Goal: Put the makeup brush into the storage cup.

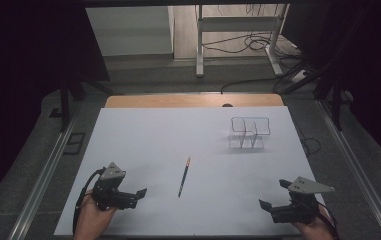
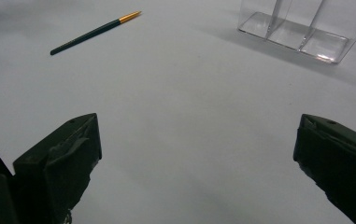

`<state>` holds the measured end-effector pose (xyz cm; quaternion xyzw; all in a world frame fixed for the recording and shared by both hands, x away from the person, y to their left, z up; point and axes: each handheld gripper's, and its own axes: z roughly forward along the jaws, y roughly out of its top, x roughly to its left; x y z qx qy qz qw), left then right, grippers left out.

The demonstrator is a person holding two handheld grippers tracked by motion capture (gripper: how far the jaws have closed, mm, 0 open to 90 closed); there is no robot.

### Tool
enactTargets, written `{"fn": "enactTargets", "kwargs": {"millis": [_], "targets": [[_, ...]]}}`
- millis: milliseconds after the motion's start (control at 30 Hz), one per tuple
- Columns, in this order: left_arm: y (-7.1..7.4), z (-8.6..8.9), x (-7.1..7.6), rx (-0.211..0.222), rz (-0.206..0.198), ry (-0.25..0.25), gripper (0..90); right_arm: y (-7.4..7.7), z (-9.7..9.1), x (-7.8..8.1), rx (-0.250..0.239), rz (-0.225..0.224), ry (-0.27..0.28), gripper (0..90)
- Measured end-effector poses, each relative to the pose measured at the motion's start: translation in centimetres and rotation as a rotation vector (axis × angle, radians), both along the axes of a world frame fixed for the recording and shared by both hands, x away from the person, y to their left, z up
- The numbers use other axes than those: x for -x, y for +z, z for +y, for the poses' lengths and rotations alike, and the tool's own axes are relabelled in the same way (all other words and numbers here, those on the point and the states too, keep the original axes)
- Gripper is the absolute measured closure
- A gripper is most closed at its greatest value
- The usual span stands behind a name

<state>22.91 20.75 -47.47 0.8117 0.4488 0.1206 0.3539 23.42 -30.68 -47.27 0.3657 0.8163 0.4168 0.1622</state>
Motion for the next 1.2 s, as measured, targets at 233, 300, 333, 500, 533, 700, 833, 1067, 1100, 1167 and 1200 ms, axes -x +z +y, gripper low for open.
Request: {"fn": "enactTargets", "kwargs": {"millis": [233, 300, 333, 500, 533, 700, 833, 1067, 1100, 1167, 1200], "targets": [[0.1, -0.4, -0.5, -0.039, -0.005, -0.006, 4.2, 0.0, 0.0, 0.0, -0.003, -0.005, 0.006, 1.5], [0.2, -0.6, -0.6, -0.047, -0.001, -0.013, 4.1, 0.0, 0.0, 0.0, 0.0, -0.005, 0.006, 1.5], [0.3, -0.7, -0.7, -0.049, 0.002, -0.015, 4.1, 0.0, 0.0, 0.0, 0.004, -0.005, 0.006, 1.5], [0.5, -1.0, -1.3, -0.062, 0.013, -0.025, 3.7, 0.0, 0.1, 0.0, 0.009, -0.005, 0.009, 2.5], [0.6, -1.0, -1.4, -0.066, 0.017, -0.028, 3.7, 0.0, 0.1, 0.0, 0.008, -0.008, 0.006, 2.6], [0.7, -1.4, -1.9, -0.082, 0.025, -0.037, 3.5, 0.0, -0.1, 0.0, 0.004, -0.007, -0.002, 2.9], [0.9, -1.6, -2.3, -0.089, 0.037, -0.051, 3.6, 0.0, 0.0, 0.0, 0.009, -0.004, 0.002, 2.9], [1.2, -2.0, -3.1, -0.091, 0.064, -0.056, 3.1, 0.0, 0.0, -0.1, 0.011, -0.005, 0.003, 3.2], [1.2, -2.1, -3.2, -0.089, 0.065, -0.056, 3.1, 0.0, 0.0, -0.1, 0.014, -0.004, 0.004, 3.2], [1.2, -2.2, -3.4, -0.091, 0.073, -0.064, 3.1, 0.0, 0.0, -0.1, 0.014, -0.004, 0.005, 3.2], [1.3, -2.3, -3.5, -0.092, 0.074, -0.067, 3.1, 0.0, 0.0, -0.1, 0.016, -0.004, 0.006, 3.2]]}}
